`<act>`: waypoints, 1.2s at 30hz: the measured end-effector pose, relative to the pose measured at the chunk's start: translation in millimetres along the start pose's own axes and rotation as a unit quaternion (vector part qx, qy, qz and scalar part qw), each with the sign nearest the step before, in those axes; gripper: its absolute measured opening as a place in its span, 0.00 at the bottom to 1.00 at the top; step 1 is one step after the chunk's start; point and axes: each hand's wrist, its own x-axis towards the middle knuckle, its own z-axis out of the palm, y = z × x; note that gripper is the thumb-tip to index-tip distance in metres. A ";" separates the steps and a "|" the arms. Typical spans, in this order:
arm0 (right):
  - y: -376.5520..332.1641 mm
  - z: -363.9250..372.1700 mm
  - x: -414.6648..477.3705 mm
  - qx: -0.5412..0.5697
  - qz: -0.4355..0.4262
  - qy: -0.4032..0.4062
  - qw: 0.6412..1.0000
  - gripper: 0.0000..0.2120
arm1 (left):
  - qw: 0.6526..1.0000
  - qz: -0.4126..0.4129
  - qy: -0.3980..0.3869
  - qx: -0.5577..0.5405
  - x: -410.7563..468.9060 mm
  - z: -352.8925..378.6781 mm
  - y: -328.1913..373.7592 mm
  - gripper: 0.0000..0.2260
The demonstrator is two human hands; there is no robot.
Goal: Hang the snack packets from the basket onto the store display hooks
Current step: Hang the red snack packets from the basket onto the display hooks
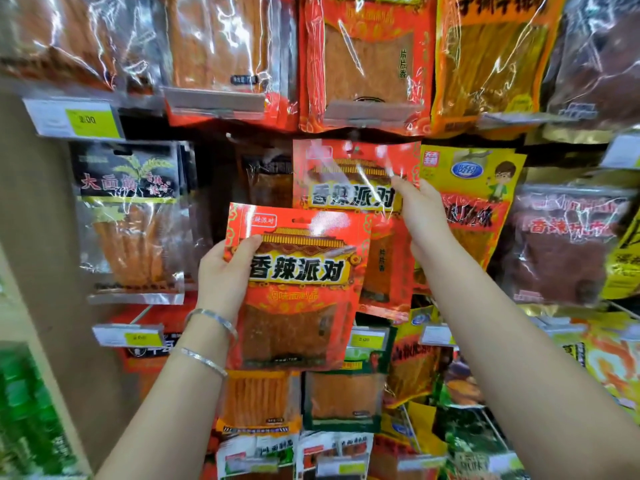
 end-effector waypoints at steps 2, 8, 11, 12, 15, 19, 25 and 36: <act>1.8 -0.5 0.9 0.001 -0.002 -0.002 1.000 0.07 | 1.000 0.000 -0.007 -0.003 0.1 2.3 1.6 0.05; 7.3 -1.6 0.2 -0.158 -0.048 0.053 0.985 0.21 | 1.000 -0.016 -0.001 0.000 2.0 11.0 10.4 0.10; 15.9 -4.8 -12.4 -0.210 -0.090 0.096 0.969 0.30 | 1.000 -0.007 0.002 0.010 3.5 14.8 15.6 0.10; 18.3 -5.5 -17.3 -0.216 -0.113 0.111 0.963 0.28 | 1.000 -0.006 0.001 0.010 4.4 16.0 16.7 0.09; 20.8 -2.5 -31.6 -0.121 -0.085 0.052 0.988 0.11 | 1.000 0.001 0.004 0.009 7.3 20.5 18.6 0.10; 15.1 8.7 -41.0 -0.044 -0.006 -0.049 0.998 0.18 | 1.000 0.010 -0.004 0.005 9.2 32.4 21.7 0.12; -2.0 10.6 -31.6 -0.035 -0.075 -0.007 0.997 0.22 | 0.980 0.176 0.026 0.088 24.0 49.2 30.5 0.19; -19.1 3.4 -1.3 -0.051 -0.125 0.063 0.989 0.13 | 0.920 0.311 -0.140 0.194 29.6 95.5 67.6 0.30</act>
